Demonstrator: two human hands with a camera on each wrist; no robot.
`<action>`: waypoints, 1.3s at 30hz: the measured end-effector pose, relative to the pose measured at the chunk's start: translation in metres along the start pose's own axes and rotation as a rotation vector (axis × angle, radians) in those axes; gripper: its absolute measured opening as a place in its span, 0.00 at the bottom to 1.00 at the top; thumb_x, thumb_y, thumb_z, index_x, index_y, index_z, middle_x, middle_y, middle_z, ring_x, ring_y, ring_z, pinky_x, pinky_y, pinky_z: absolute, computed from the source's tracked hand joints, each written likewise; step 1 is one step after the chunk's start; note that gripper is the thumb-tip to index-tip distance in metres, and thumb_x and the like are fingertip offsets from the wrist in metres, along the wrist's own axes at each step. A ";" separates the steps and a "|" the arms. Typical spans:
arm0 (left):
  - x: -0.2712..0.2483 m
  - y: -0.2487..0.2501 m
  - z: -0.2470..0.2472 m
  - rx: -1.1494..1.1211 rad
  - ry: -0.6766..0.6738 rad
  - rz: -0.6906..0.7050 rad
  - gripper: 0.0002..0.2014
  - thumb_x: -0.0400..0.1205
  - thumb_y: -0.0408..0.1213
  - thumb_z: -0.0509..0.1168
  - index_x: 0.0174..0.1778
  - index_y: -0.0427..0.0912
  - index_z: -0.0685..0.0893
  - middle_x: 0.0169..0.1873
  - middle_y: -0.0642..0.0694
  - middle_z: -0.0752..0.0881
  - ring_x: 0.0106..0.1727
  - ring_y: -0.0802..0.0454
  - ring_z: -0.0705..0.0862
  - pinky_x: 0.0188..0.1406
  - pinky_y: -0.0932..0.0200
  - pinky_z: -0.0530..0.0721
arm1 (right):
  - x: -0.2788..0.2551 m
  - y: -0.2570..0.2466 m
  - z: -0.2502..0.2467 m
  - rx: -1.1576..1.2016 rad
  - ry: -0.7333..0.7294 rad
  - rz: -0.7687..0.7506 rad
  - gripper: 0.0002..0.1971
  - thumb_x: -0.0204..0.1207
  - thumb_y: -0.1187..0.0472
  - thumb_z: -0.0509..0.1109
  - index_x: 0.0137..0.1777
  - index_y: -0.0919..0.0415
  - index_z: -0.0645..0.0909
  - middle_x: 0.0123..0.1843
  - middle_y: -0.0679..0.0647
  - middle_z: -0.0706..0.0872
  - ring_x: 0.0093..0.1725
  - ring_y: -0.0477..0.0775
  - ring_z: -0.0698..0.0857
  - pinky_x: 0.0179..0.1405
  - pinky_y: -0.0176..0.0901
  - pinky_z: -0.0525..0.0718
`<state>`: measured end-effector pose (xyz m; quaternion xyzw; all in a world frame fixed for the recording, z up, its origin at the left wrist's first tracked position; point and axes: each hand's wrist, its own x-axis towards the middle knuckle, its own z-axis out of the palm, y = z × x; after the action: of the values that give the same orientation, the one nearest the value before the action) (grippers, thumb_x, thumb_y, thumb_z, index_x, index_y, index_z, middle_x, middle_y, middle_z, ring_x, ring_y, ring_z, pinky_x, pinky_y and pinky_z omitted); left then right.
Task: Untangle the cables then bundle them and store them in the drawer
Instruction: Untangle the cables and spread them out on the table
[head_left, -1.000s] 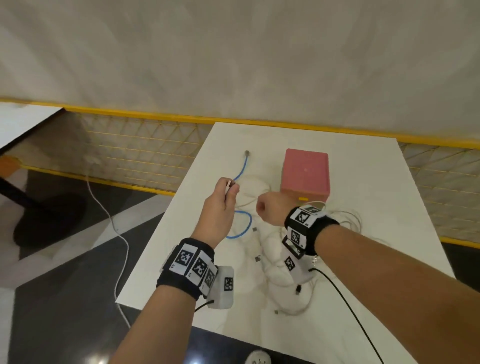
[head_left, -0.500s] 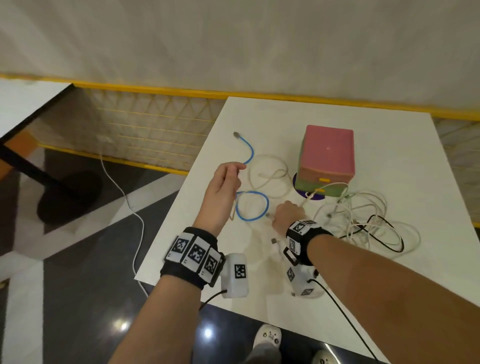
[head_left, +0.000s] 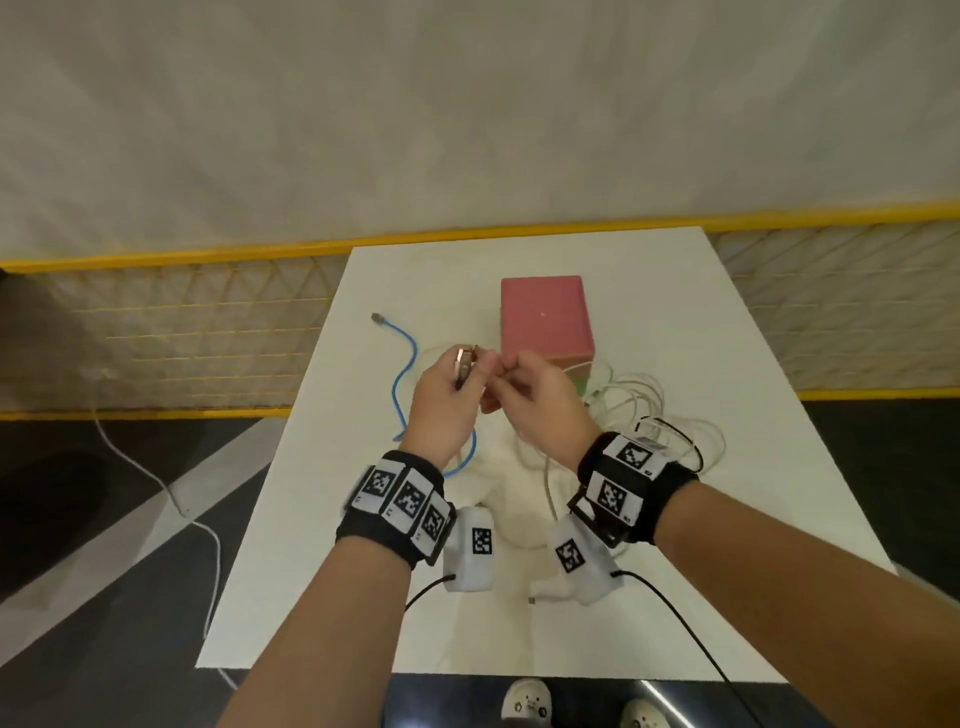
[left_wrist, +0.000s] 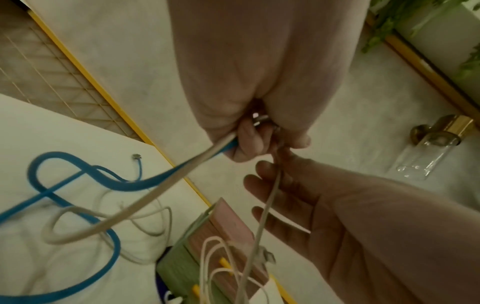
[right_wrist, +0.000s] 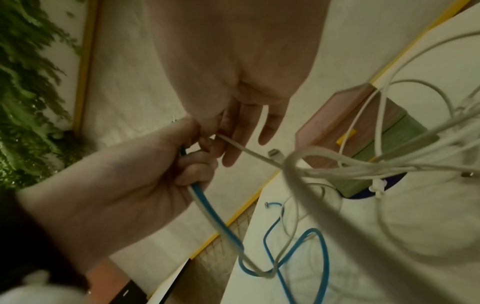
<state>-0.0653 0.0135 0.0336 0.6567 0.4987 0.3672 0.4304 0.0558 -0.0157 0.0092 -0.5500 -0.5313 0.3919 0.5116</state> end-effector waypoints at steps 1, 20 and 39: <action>0.003 0.003 0.004 -0.007 0.031 0.027 0.08 0.86 0.44 0.62 0.44 0.47 0.83 0.32 0.52 0.84 0.28 0.67 0.79 0.33 0.67 0.78 | -0.001 -0.002 -0.005 0.001 -0.007 -0.007 0.05 0.81 0.65 0.66 0.52 0.68 0.77 0.38 0.61 0.89 0.37 0.55 0.89 0.43 0.41 0.87; 0.015 0.060 -0.043 0.335 0.026 0.396 0.11 0.80 0.56 0.67 0.49 0.54 0.85 0.23 0.50 0.79 0.24 0.56 0.72 0.27 0.61 0.73 | -0.033 0.027 -0.101 -0.740 -0.138 0.000 0.14 0.86 0.53 0.55 0.40 0.49 0.76 0.27 0.45 0.79 0.33 0.46 0.82 0.59 0.53 0.76; 0.023 0.031 -0.031 0.234 0.378 0.199 0.20 0.85 0.49 0.62 0.74 0.57 0.73 0.27 0.52 0.81 0.33 0.50 0.81 0.41 0.53 0.82 | -0.021 0.017 -0.124 -0.898 -0.178 -0.081 0.14 0.87 0.55 0.52 0.41 0.46 0.74 0.32 0.43 0.79 0.33 0.43 0.77 0.57 0.47 0.64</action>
<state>-0.0780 0.0376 0.0748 0.6675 0.5423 0.4640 0.2123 0.1765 -0.0534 0.0110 -0.6603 -0.7113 0.1485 0.1900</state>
